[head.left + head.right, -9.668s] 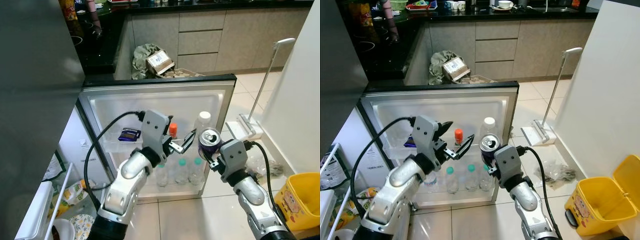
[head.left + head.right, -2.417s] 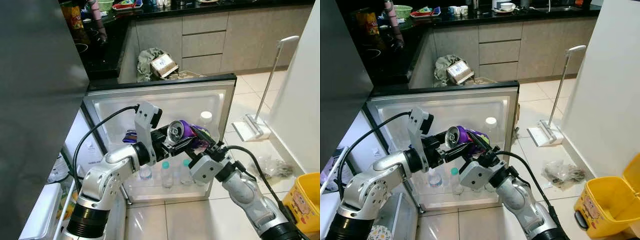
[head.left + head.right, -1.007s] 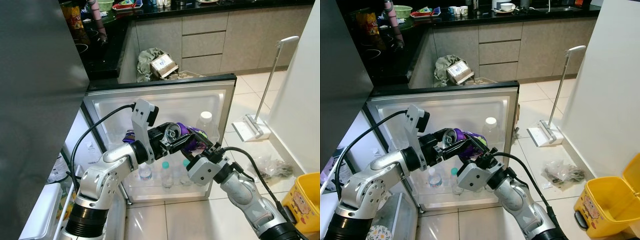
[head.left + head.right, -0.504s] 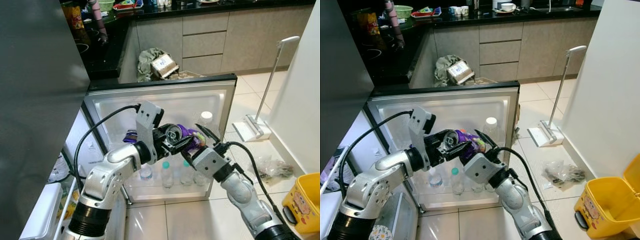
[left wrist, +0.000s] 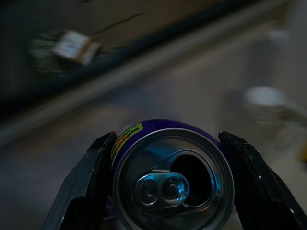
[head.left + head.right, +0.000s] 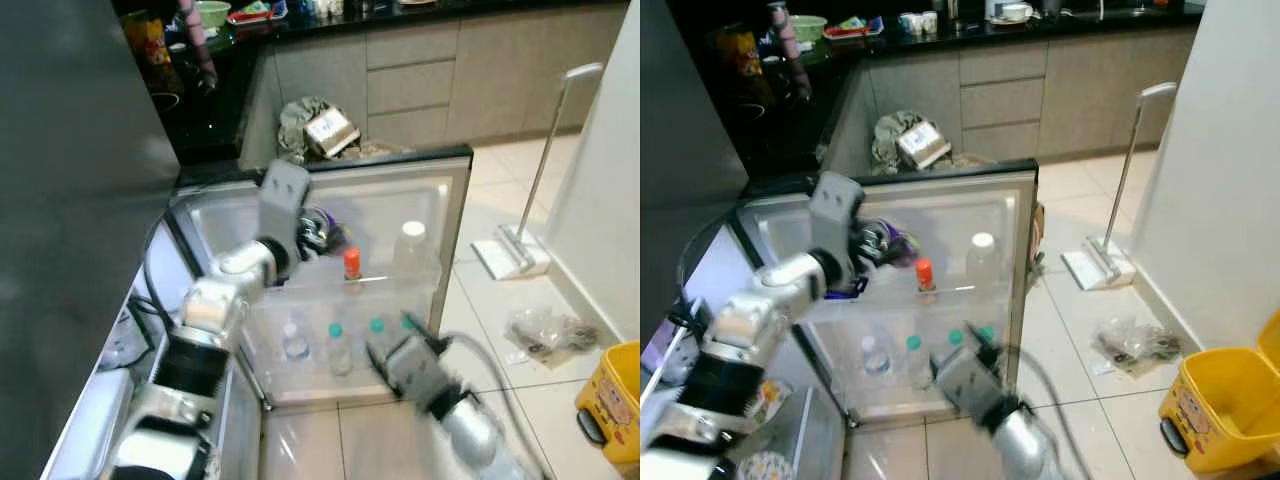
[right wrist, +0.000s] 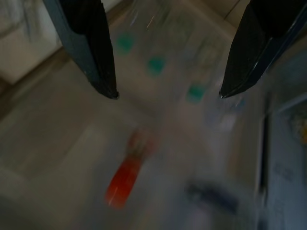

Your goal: Restocking fridge

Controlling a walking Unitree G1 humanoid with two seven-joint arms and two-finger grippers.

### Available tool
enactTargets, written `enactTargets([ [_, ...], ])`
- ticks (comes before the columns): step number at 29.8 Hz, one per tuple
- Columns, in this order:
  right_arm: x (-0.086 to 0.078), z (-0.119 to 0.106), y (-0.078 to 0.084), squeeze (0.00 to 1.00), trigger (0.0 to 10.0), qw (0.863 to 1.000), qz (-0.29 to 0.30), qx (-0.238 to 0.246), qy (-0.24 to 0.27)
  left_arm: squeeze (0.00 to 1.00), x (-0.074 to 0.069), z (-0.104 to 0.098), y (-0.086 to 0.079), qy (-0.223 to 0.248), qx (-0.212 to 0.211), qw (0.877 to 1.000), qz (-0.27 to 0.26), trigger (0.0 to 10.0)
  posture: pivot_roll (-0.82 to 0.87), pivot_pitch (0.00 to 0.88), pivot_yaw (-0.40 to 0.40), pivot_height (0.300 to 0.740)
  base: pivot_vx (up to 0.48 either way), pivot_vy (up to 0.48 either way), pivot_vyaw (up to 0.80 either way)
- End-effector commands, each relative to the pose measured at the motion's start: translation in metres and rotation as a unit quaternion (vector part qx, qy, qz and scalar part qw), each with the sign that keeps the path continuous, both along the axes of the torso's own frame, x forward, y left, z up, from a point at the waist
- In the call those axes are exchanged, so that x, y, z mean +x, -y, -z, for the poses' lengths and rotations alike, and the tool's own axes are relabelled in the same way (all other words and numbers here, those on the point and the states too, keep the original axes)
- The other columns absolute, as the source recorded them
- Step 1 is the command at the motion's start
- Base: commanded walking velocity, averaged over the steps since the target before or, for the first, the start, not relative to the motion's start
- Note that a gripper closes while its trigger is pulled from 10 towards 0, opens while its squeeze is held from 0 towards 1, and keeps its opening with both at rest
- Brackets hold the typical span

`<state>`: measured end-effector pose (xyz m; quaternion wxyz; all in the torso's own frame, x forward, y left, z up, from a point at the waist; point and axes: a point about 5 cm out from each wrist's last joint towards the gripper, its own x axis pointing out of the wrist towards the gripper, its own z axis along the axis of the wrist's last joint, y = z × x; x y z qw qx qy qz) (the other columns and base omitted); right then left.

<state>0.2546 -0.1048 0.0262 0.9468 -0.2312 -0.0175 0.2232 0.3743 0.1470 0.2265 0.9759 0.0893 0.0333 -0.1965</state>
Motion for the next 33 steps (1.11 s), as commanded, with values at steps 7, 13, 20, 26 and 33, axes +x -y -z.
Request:
enactTargets([
  [7,0.002,0.007,0.006,0.00,10.0,0.999,0.041,-0.001,-0.010,0.00,0.018,0.013,-0.028,-0.039,0.041,0.996,-0.071,10.0,-0.10,0.029,0.149,0.740,0.000,0.000,0.00],
  [13,0.010,-0.002,0.010,0.00,10.0,0.999,0.045,0.001,0.014,0.00,0.024,0.034,-0.024,-0.091,0.064,0.992,-0.063,10.0,-0.11,0.033,0.154,0.740,0.000,0.000,0.00],
  [20,0.020,-0.013,0.016,0.00,10.0,0.998,0.036,-0.014,0.050,0.00,0.033,0.038,0.003,-0.118,0.010,0.993,-0.024,10.0,-0.12,0.032,0.161,0.740,0.000,0.000,0.00],
  [26,0.024,-0.019,0.021,0.00,10.0,0.997,0.037,-0.018,0.061,0.00,0.033,0.046,0.014,-0.133,0.021,0.991,-0.013,10.0,-0.12,0.031,0.160,0.740,0.000,0.000,0.00],
  [33,0.024,-0.021,0.022,0.00,10.0,0.997,0.039,-0.017,0.069,0.00,0.035,0.051,0.026,-0.109,0.063,0.992,-0.028,10.0,-0.13,0.035,0.165,0.740,0.000,0.000,0.00],
])
